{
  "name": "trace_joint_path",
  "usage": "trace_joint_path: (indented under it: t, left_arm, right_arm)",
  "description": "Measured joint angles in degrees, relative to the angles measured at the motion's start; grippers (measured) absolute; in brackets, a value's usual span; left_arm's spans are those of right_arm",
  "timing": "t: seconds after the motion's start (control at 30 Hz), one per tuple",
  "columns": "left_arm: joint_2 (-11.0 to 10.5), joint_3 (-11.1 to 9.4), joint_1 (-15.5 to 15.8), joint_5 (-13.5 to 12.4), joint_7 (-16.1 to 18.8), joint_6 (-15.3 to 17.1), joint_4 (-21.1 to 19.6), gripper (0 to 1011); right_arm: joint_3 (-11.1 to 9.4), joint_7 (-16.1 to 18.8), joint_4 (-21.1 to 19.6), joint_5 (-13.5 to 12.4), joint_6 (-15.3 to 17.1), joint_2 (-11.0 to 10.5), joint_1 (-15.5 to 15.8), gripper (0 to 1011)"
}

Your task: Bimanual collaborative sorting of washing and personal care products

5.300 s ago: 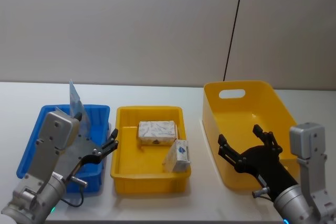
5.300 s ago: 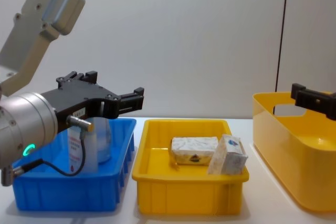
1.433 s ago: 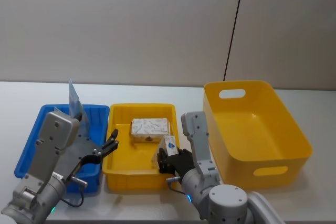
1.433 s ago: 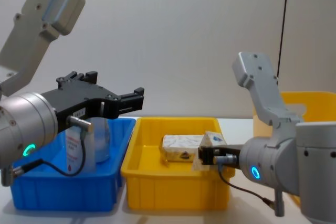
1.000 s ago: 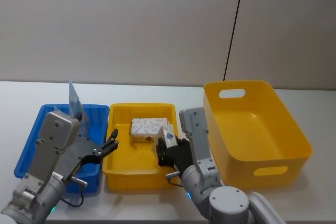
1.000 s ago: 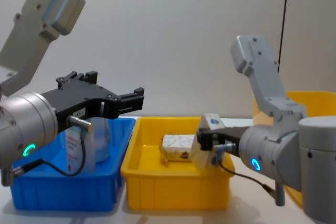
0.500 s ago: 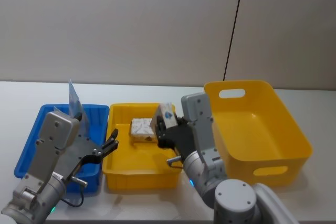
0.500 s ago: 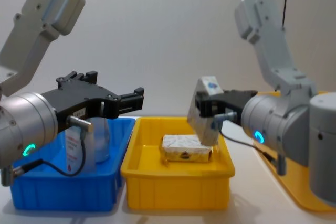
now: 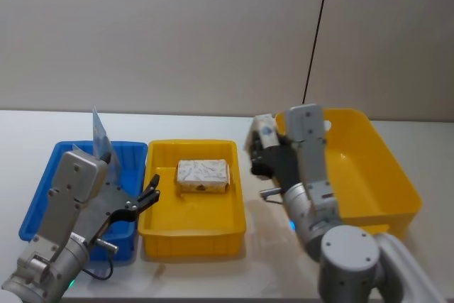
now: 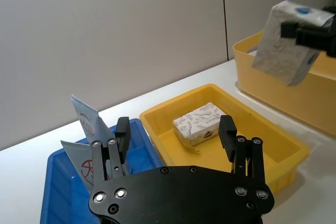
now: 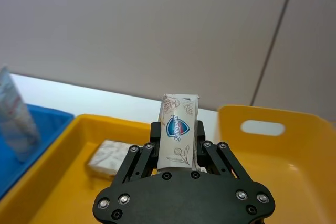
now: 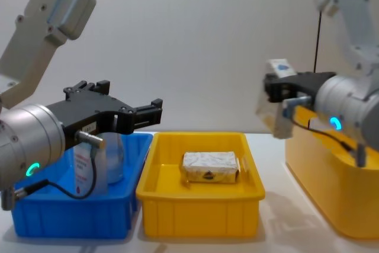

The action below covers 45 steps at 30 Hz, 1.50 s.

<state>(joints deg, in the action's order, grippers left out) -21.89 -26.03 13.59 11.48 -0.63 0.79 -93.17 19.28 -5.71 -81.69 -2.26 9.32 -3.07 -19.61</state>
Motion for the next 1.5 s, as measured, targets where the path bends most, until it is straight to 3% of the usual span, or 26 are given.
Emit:
trace_joint_path:
  t: [0.47, 0.9, 1.5]
  left_arm:
    - [0.00, 0.00, 0.00, 0.00, 0.00, 0.00, 0.00, 1001]
    - [0.00, 0.00, 0.00, 0.00, 0.00, 0.00, 0.00, 1001]
    - [0.00, 0.00, 0.00, 0.00, 0.00, 0.00, 0.00, 1001]
  right_arm:
    - [-5.35, -3.56, -2.59, 1.68, 4.59, -2.74, 0.87, 258]
    - [-7.51, -4.01, -1.28, 2.23, 6.95, -3.66, 0.43, 194]
    - [-8.49, -3.07, -0.35, 2.93, 7.67, -3.87, 0.10, 775]
